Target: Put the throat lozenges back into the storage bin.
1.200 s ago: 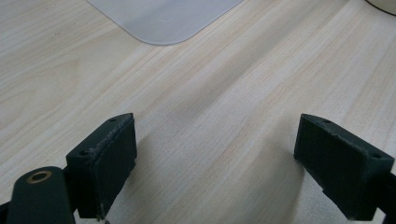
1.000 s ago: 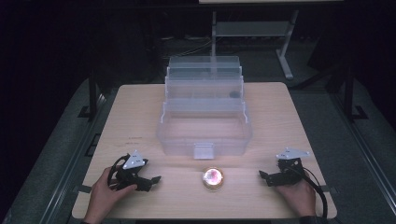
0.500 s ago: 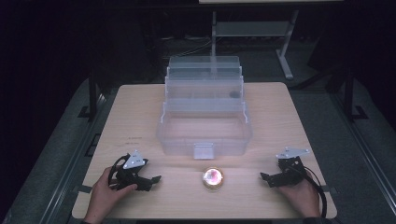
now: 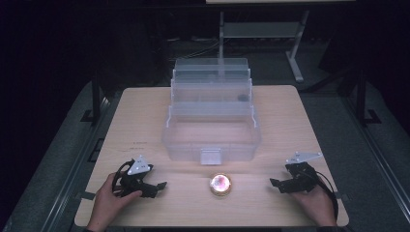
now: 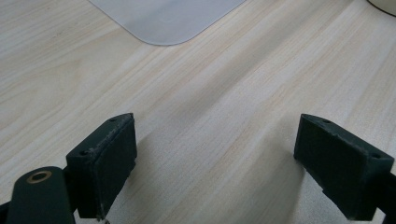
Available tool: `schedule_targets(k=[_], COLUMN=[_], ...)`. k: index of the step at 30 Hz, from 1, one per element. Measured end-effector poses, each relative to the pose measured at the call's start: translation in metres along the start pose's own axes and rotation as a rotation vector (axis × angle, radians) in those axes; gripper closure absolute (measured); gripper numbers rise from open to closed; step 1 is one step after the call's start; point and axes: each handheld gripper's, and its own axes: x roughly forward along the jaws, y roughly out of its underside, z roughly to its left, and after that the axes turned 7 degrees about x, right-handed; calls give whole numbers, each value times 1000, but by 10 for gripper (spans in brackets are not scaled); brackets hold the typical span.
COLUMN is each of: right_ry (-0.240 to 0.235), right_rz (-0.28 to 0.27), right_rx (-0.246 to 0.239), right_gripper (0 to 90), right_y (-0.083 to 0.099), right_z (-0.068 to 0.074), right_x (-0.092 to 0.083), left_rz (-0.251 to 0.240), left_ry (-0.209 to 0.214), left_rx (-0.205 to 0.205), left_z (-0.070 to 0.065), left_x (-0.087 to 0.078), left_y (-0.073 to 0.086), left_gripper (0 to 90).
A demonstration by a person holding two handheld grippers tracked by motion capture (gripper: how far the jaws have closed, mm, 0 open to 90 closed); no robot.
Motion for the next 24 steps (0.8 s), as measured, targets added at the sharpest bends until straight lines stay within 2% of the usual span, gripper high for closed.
schedule_targets(k=[11, 24], right_ry=[-39, -76], right_rz=[7, 54], right_rx=[-6, -61], right_gripper=[182, 189], right_y=[-9, -26], right_z=[6, 17], right_x=[-9, -10], left_rz=[0, 1], left_ry=[0, 0], left_rx=[0, 0], left_z=[0, 0], left_x=[0, 0], left_y=[0, 0], left_gripper=[122, 122])
